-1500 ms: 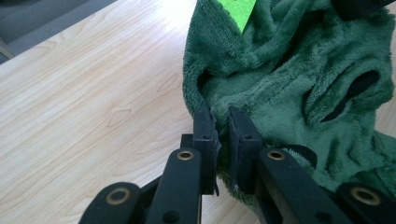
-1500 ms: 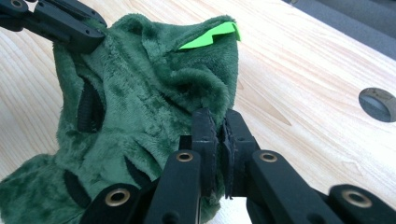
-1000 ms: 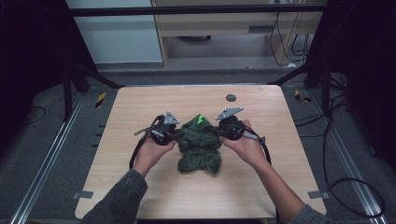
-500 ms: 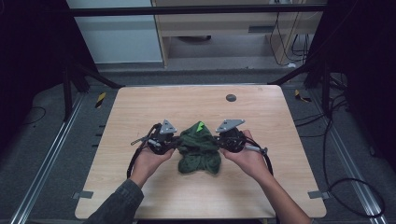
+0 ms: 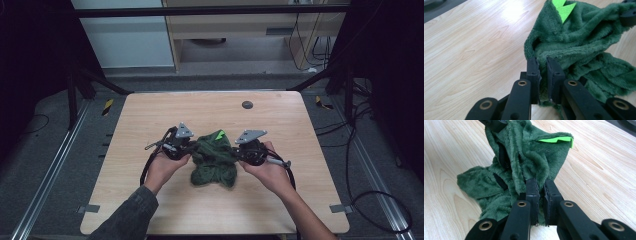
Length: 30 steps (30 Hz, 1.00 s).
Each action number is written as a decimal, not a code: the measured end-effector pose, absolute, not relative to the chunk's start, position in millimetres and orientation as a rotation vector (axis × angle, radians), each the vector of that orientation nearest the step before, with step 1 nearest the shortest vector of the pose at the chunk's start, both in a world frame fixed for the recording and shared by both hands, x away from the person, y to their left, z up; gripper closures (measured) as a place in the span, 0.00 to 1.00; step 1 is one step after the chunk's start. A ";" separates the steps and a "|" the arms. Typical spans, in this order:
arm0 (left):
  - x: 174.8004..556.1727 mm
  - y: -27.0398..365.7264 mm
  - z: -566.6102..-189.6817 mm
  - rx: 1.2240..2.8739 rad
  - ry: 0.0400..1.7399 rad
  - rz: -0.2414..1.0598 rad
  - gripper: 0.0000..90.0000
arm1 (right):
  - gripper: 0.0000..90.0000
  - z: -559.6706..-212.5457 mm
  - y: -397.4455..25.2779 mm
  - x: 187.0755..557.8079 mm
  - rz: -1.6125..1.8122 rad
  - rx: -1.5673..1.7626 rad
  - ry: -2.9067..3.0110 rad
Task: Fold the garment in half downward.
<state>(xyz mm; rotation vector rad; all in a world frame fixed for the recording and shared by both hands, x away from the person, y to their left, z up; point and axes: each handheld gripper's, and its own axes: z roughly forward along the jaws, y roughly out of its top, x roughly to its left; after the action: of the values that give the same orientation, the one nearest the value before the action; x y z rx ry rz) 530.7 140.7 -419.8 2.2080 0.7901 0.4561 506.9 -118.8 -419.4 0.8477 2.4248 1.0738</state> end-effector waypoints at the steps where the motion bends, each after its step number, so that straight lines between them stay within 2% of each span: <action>1: 528.9 140.9 -420.5 2.208 0.787 0.456 0.91 | 0.93 -419.7 -119.4 506.0 1.074 0.850 2.426; 12: 498.5 149.1 -446.5 2.192 0.775 0.452 0.89 | 0.92 -432.1 -117.3 491.8 1.062 0.818 2.452; 30: 478.2 150.0 -472.3 2.205 0.774 0.428 0.86 | 0.87 -449.2 -116.2 474.2 1.035 0.783 2.492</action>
<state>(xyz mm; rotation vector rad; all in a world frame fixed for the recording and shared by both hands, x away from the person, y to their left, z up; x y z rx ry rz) 478.2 150.0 -472.3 2.2051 0.7740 0.4281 474.2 -116.2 -449.2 0.7830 2.4916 1.0347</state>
